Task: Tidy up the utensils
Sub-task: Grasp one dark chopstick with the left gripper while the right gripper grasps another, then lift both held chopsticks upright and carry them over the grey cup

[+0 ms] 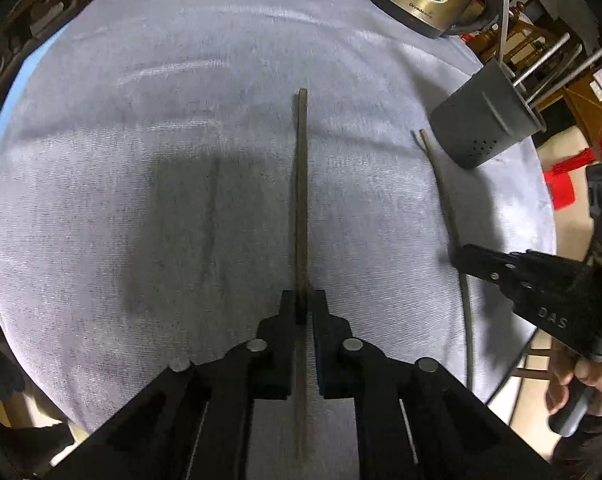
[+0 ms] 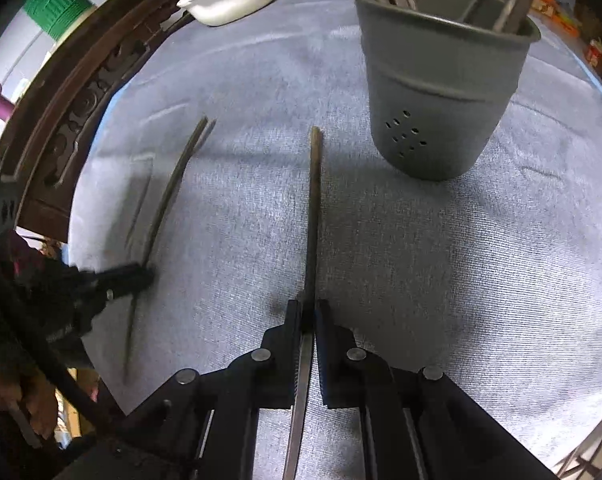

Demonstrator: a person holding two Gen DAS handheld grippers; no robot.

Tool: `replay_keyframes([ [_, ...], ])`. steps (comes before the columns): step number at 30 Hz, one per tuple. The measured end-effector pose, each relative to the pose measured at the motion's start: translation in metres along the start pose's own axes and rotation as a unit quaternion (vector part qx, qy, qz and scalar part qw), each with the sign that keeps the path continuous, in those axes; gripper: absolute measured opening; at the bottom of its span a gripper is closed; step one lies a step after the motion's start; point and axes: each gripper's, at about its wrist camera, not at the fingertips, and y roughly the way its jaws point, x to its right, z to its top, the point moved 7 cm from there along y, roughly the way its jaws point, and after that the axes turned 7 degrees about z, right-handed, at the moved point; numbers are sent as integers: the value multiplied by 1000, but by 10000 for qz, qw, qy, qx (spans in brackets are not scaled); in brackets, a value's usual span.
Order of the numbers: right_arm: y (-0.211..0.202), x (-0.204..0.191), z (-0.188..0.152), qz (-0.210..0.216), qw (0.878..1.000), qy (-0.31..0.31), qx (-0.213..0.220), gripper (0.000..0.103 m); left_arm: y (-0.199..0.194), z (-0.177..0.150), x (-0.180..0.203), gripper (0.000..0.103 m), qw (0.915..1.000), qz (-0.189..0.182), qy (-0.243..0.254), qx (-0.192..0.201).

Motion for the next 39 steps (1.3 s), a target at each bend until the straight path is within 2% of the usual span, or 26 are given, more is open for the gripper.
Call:
replay_keyframes([
  [3, -5, 3, 6, 21, 9997, 215, 107, 10, -10, 19, -2, 20, 9998, 74, -47, 195],
  [4, -7, 4, 10, 26, 9995, 275, 143, 10, -13, 28, -1, 26, 9996, 118, -17, 250],
  [7, -8, 6, 22, -43, 9990, 385, 204, 11, -12, 41, 0, 27, 9992, 288, 51, 281],
  [11, 3, 2, 32, -205, 9989, 398, 122, 11, 4, 47, -2, 27, 9985, 498, 219, -4],
  [13, 4, -3, 35, -398, 9989, 225, 40, 11, 3, 50, 0, 22, 9977, 588, 345, 20],
  [14, 5, -4, 35, -492, 9987, 102, -33, 10, 4, 50, 1, 6, 9973, 599, 433, -38],
  [19, 10, -12, 32, -851, 9941, -494, -449, 8, 0, 46, -2, 6, 9973, 345, 587, -282],
  [27, 28, -32, 46, -1109, 9853, -1005, -829, 7, -14, 48, -31, 5, 9974, -71, 376, -619],
  [30, 25, -43, 43, -999, 9884, -988, -581, 6, -32, 53, -37, 5, 9988, -377, 154, -278],
  [33, 1, -58, 41, -697, 9936, -878, 125, 6, -64, 55, -46, 5, 9978, -580, -15, 307],
  [36, -34, -70, 40, -495, 9912, -764, 959, 6, -107, 55, -56, 5, 9910, -638, -196, 1160],
  [39, -70, -70, 39, -465, 9780, -554, 1959, 6, -137, 53, -61, 5, 9770, -582, -428, 2007],
])
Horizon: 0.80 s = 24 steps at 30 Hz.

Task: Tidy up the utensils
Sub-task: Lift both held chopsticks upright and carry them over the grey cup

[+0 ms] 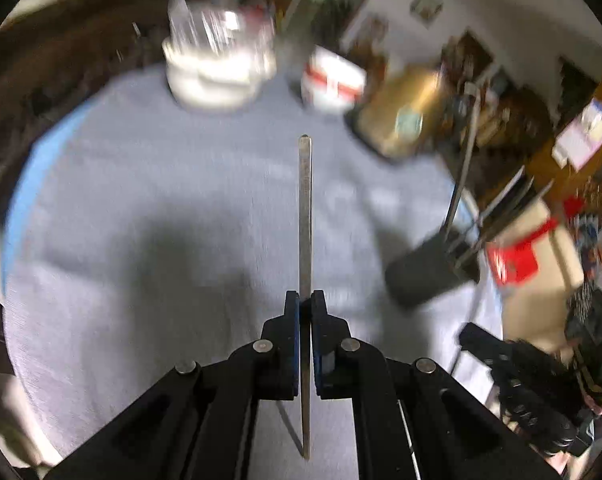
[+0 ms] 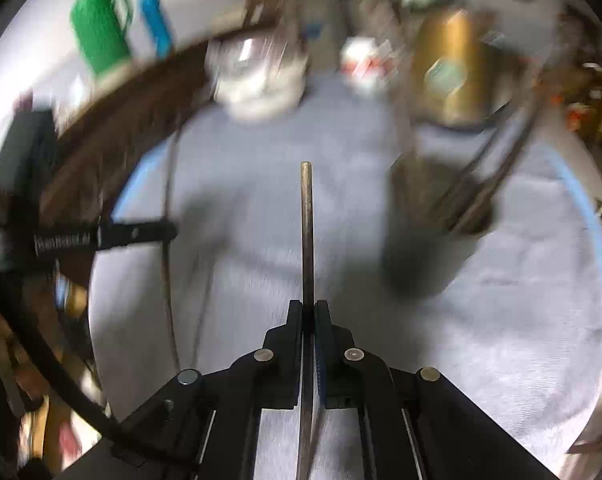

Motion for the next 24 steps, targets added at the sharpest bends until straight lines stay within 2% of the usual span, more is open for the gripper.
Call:
replay_keyframes([
  [1, -15, 5, 4, -68, 9987, 143, 486, 6, -10, 2, 1, 5, 9995, 44, -13, 301],
  [4, -48, 20, 5, -325, 9868, 511, 1501, 6, -17, -1, 10, 5, 9961, 261, 71, 844],
  [7, -76, 32, 5, -826, 9710, 518, 2182, 6, -17, -7, 23, 5, 9910, 427, 182, 1254],
  [9, -90, 41, 1, -1056, 9587, 540, 2585, 6, -12, -6, 27, 5, 9888, 488, 255, 1390],
  [14, -91, 44, -9, -1387, 9489, 450, 2800, 6, -2, 0, 34, 6, 9838, 629, 455, 1615],
  [24, -98, 40, -36, -1518, 9485, 139, 2776, 6, -5, -4, 37, 6, 9794, 763, 641, 1756],
])
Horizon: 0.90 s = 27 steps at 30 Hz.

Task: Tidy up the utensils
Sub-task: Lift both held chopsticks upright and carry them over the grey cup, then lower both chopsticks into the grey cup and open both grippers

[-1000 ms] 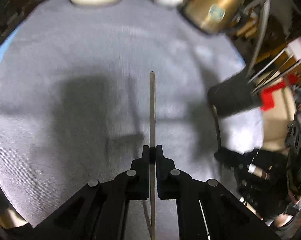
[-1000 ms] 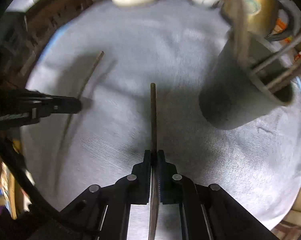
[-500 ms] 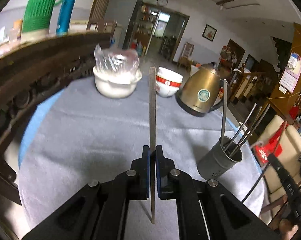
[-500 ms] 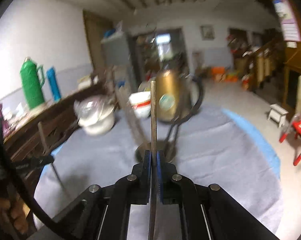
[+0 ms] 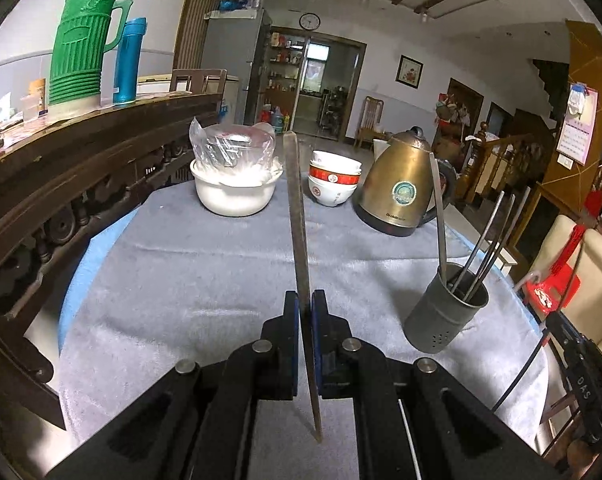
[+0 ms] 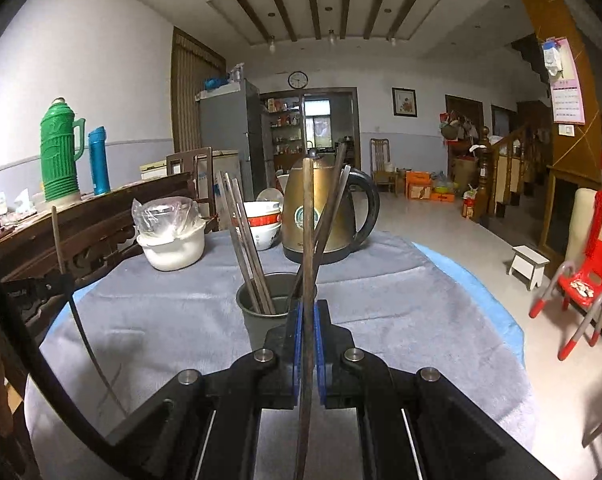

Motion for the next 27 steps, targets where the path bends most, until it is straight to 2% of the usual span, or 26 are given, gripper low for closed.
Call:
replay_keyframes([
  [8, -22, 3, -3, 6, 10000, -43, 2, 6, -2, -4, -5, 7, 9997, 144, -74, -156],
  [27, -50, 3, -9, -32, 10000, 61, -6, 6, -27, -18, 0, 7, 9995, 36, -69, -303],
])
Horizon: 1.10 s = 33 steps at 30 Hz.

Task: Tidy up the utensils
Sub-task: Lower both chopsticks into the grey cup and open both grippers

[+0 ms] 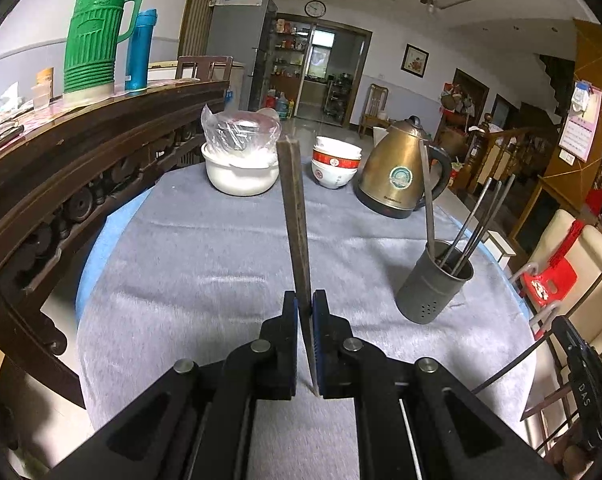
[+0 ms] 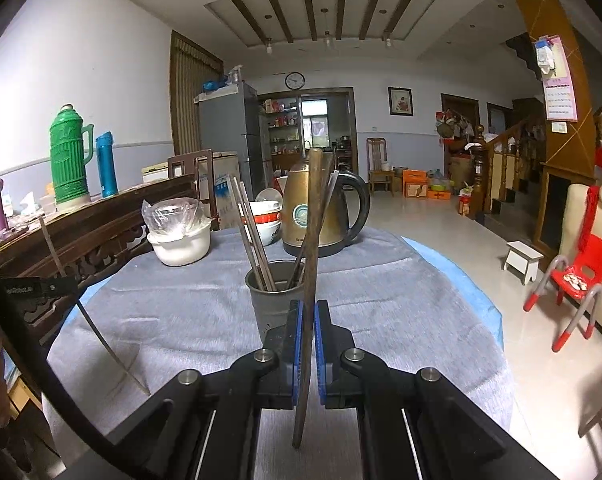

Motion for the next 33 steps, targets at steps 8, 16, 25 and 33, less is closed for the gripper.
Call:
replay_keyframes([
  [8, 2, 13, 4, 52, 9992, 393, 30, 6, 1, 0, -7, 7, 9995, -151, -255, -93],
  [16, 1, 26, 32, 284, 9956, 824, 358, 6, 3, 10, -18, 7, 9971, -364, -642, -195],
  [25, 1, 32, 64, 442, 9917, 1000, 674, 6, -6, 35, -11, 7, 9925, -801, -915, -137],
  [33, 2, 34, 89, 496, 9897, 974, 921, 6, -17, 73, 20, 7, 9882, -1267, -845, 180],
])
